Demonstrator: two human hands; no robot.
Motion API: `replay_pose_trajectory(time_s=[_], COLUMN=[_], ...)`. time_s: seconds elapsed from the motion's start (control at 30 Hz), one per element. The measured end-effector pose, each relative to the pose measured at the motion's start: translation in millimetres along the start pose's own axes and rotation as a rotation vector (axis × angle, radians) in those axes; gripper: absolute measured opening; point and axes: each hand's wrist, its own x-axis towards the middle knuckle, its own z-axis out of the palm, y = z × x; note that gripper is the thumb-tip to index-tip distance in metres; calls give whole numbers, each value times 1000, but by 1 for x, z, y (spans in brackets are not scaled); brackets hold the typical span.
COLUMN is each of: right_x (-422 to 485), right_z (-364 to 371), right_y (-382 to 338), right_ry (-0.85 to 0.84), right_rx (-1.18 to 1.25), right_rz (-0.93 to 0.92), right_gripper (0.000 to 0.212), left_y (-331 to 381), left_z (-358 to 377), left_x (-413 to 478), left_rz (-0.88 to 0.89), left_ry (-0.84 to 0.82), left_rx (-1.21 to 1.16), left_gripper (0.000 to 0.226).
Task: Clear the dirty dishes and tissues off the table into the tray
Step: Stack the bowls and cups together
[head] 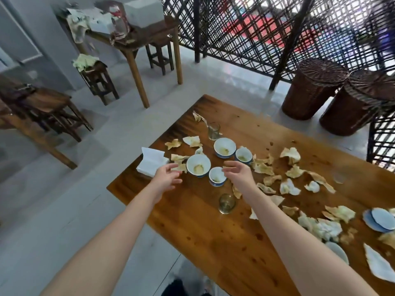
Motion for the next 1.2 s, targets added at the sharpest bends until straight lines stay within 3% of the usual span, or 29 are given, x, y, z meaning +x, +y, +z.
replay_pose_trajectory(time_s=[0.27, 0.7, 1.2], right_x=[50, 107, 131], right_z=[20, 34, 55], right_y=[-5, 5, 6], right_ry=[92, 400, 456], right_rx=[25, 165, 304], right_rz=[116, 362, 307], right_gripper=[34, 51, 67], left_y=[23, 77, 80], left_z=[-5, 63, 81], left_x=[84, 208, 240], left_rz=[21, 28, -3], left_ry=[-154, -524, -679], left_rx=[19, 313, 257], left_gripper=[33, 47, 66])
